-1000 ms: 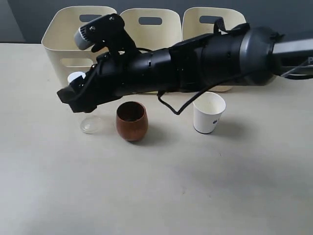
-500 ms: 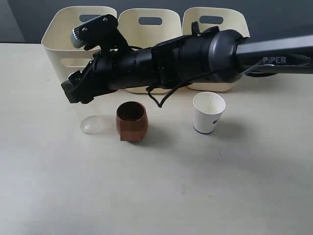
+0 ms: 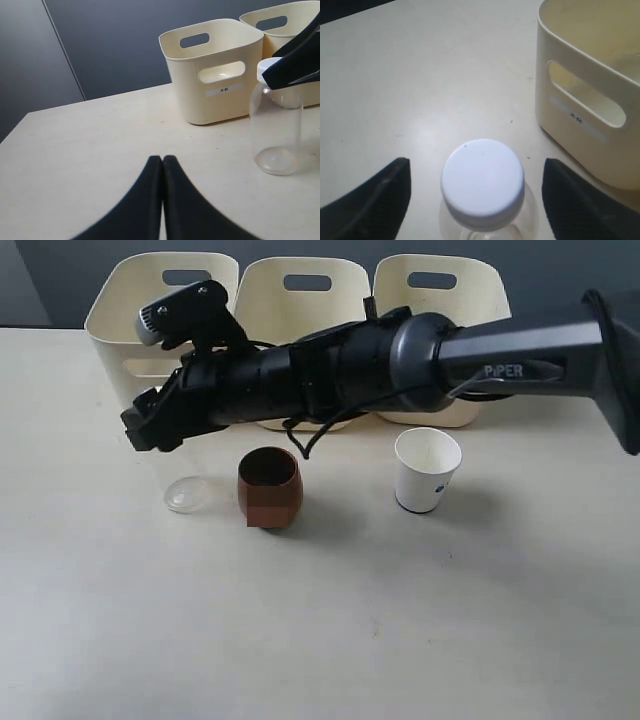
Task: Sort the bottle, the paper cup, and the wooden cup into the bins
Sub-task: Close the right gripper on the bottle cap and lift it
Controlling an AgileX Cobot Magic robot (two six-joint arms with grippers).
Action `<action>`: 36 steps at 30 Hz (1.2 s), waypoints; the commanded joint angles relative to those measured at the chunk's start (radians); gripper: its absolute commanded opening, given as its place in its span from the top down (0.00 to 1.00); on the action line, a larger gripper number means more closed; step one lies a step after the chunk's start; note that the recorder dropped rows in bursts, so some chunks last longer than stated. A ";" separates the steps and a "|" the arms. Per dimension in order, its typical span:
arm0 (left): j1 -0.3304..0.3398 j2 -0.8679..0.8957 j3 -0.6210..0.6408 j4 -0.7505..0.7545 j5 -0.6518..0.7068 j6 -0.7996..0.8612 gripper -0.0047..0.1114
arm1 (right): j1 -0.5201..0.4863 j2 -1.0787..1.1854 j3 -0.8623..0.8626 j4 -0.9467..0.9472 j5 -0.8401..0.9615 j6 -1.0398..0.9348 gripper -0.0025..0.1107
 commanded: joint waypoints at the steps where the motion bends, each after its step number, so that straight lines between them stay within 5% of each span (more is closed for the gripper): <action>1: -0.003 -0.005 0.001 0.002 -0.006 -0.002 0.96 | -0.003 0.010 -0.017 0.006 -0.002 -0.003 0.37; 36: -0.003 -0.005 0.001 0.002 -0.006 -0.002 0.96 | -0.003 0.112 -0.102 0.006 -0.097 0.031 0.38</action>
